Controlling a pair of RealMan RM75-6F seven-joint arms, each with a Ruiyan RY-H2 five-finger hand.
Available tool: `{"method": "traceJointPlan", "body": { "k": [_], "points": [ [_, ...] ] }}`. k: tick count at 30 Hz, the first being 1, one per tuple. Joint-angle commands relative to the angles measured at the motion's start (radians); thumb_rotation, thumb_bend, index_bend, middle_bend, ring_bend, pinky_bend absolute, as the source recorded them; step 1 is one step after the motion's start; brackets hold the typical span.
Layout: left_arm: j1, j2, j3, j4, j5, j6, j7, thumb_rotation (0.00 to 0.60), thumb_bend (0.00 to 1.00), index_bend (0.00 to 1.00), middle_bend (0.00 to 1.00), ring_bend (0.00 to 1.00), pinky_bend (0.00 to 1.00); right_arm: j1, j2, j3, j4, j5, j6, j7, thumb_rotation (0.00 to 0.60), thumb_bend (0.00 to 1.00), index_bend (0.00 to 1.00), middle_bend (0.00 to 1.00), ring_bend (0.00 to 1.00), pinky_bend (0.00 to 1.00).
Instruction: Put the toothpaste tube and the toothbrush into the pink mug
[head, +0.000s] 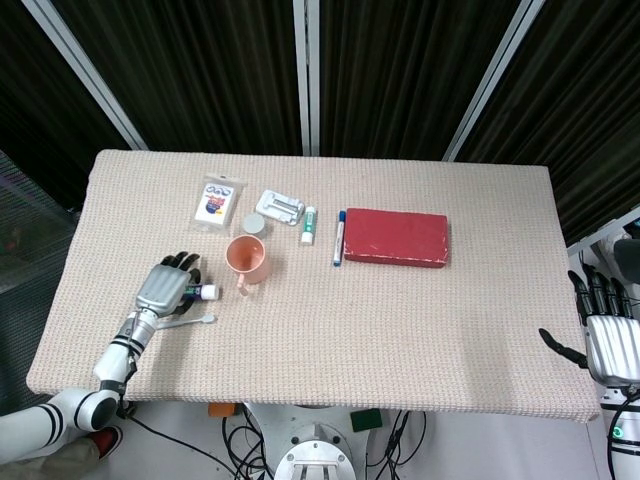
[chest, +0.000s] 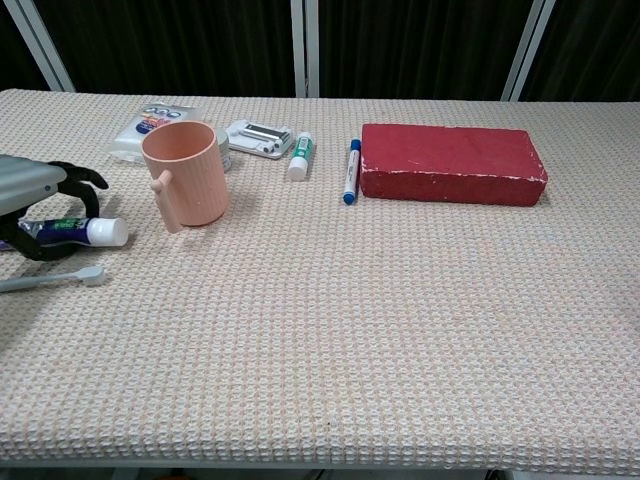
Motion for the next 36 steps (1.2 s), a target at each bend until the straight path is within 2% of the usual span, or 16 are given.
{"method": "traceJointPlan", "body": {
  "k": [1, 4, 7, 11, 18, 26, 31, 36],
  "points": [
    [0.002, 0.0, 0.002, 0.003, 0.003, 0.007, -0.004, 0.6, 0.31, 0.43, 0.13, 0.09, 0.19, 0.001, 0.0, 0.0, 0.0, 0.0, -0.001, -0.001, 0.474, 0.45, 0.0, 0.0, 0.0, 0.0],
    [0.005, 0.003, 0.001, 0.004, 0.005, 0.021, -0.005, 0.6, 0.31, 0.45, 0.15, 0.1, 0.2, 0.001, 0.001, 0.0, -0.001, 0.0, -0.002, -0.003, 0.475, 0.45, 0.0, 0.0, 0.0, 0.0],
    [0.009, 0.006, -0.001, -0.006, 0.006, 0.034, -0.008, 0.6, 0.31, 0.49, 0.25, 0.17, 0.28, 0.002, 0.001, 0.0, -0.003, 0.001, -0.004, -0.007, 0.48, 0.45, 0.0, 0.0, 0.0, 0.0],
    [0.011, 0.007, 0.004, -0.006, 0.017, 0.046, -0.007, 0.6, 0.31, 0.55, 0.46, 0.33, 0.42, 0.004, -0.001, -0.003, -0.005, 0.004, -0.013, -0.013, 0.482, 0.45, 0.0, 0.0, 0.0, 0.0],
    [0.026, -0.002, 0.006, 0.006, 0.059, 0.103, -0.055, 0.6, 0.32, 0.62, 0.62, 0.49, 0.48, 0.004, 0.001, -0.002, -0.01, 0.008, -0.015, -0.017, 0.487, 0.45, 0.0, 0.0, 0.0, 0.0],
    [0.044, 0.024, -0.003, -0.01, 0.118, 0.182, -0.155, 0.6, 0.32, 0.66, 0.67, 0.53, 0.5, 0.004, 0.0, -0.004, -0.009, 0.008, -0.017, -0.016, 0.491, 0.45, 0.0, 0.0, 0.0, 0.0],
    [0.055, 0.069, -0.055, -0.05, 0.144, 0.253, -0.362, 0.6, 0.32, 0.66, 0.67, 0.53, 0.5, 0.004, 0.001, -0.003, -0.008, 0.009, -0.017, -0.01, 0.491, 0.45, 0.0, 0.0, 0.0, 0.0],
    [0.041, 0.13, -0.123, -0.071, 0.127, 0.255, -0.552, 0.6, 0.32, 0.67, 0.68, 0.53, 0.51, 0.004, 0.007, -0.006, -0.011, -0.002, -0.014, -0.001, 0.49, 0.45, 0.0, 0.0, 0.0, 0.0]
  ]
}}
